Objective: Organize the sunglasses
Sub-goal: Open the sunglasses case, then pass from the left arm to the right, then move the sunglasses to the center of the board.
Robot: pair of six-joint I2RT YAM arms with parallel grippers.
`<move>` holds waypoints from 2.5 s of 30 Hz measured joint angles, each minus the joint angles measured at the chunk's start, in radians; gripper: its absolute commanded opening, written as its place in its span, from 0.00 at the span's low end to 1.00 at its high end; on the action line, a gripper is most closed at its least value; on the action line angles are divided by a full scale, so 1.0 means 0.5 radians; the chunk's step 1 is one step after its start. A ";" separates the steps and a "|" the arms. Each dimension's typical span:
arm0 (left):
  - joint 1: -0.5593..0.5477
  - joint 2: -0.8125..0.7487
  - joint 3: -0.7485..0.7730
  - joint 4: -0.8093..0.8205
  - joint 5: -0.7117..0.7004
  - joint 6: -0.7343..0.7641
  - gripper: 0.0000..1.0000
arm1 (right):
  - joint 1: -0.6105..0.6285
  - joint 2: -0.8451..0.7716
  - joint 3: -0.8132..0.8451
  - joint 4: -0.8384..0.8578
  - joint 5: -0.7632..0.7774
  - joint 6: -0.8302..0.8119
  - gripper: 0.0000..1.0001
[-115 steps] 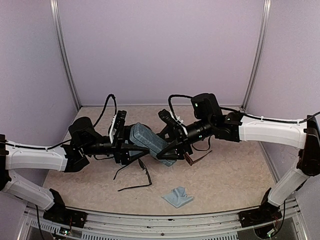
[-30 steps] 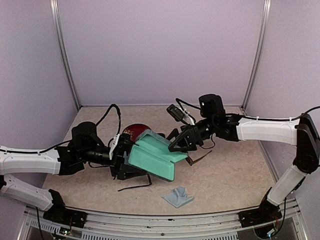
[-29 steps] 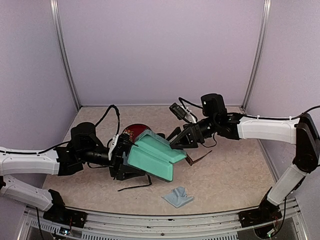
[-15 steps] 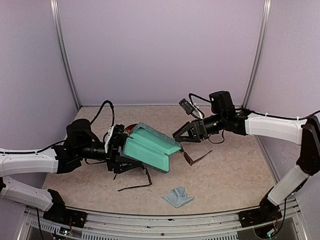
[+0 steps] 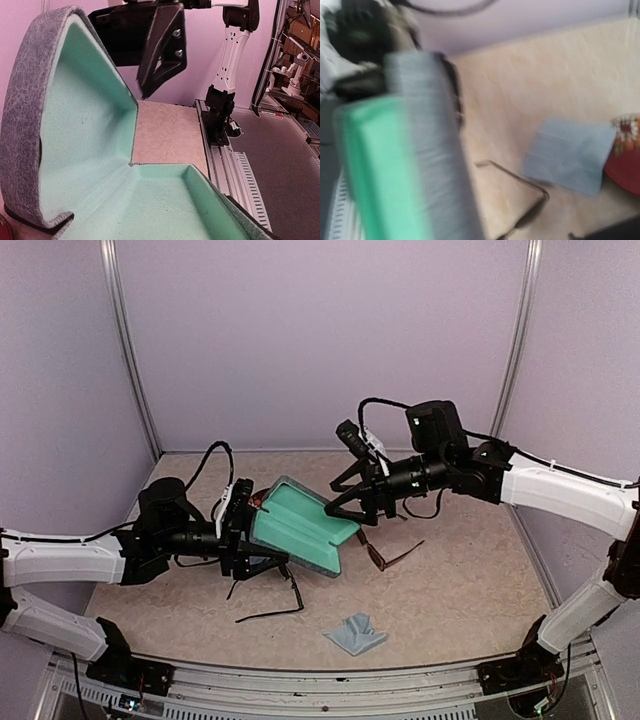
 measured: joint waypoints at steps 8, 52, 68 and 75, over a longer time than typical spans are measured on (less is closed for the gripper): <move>-0.030 0.049 0.004 -0.002 0.011 -0.027 0.00 | 0.133 0.162 0.082 -0.189 0.223 -0.222 0.15; 0.092 -0.061 0.019 -0.214 -1.433 -0.366 0.99 | -0.816 -0.005 -0.420 -0.787 1.992 0.341 0.00; 0.089 -0.069 0.018 -0.248 -1.537 -0.367 0.99 | -0.851 0.234 -0.461 -0.690 1.970 0.327 0.00; 0.089 -0.069 0.018 -0.248 -1.563 -0.367 0.99 | -0.707 0.318 -0.460 -0.600 1.913 0.327 0.00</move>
